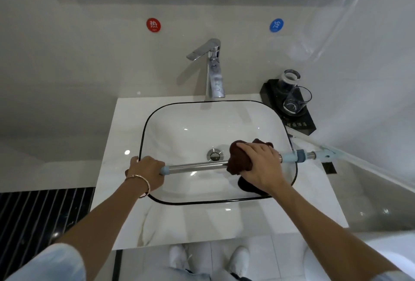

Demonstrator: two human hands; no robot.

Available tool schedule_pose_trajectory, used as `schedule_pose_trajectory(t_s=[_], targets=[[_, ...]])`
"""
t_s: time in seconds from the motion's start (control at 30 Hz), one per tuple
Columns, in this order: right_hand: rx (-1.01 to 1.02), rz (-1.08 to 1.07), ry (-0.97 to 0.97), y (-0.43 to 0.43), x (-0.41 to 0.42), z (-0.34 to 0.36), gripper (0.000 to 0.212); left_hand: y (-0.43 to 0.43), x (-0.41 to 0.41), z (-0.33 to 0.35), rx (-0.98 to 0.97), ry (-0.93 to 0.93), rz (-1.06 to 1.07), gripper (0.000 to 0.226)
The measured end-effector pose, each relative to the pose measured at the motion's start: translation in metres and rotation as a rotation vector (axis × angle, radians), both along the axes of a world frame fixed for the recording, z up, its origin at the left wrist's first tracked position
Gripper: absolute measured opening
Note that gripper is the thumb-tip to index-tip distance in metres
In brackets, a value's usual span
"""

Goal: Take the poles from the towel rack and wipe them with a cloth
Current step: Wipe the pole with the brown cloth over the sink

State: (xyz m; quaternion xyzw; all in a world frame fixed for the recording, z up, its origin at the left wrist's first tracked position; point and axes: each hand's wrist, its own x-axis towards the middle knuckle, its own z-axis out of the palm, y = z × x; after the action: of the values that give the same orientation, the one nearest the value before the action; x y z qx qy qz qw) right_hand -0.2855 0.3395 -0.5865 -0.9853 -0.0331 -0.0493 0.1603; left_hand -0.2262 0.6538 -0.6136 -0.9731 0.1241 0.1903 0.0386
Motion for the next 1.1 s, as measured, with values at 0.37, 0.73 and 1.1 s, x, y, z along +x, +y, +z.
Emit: schedule_pose_trajectory(t_s=[0.37, 0.73, 1.1], targets=[[-0.177, 0.087, -0.1, 0.094, 0.007, -0.019, 0.085, 0.014, 0.01, 0.001, -0.049, 0.052, -0.078, 0.012], [-0.217, 0.124, -0.131, 0.114, 0.008, -0.022, 0.09, 0.021, 0.006, -0.002, -0.047, -0.07, -0.167, 0.015], [-0.302, -0.191, 0.0, -0.093, -0.009, 0.018, 0.078, 0.014, 0.003, 0.005, -0.006, -0.037, -0.143, 0.018]])
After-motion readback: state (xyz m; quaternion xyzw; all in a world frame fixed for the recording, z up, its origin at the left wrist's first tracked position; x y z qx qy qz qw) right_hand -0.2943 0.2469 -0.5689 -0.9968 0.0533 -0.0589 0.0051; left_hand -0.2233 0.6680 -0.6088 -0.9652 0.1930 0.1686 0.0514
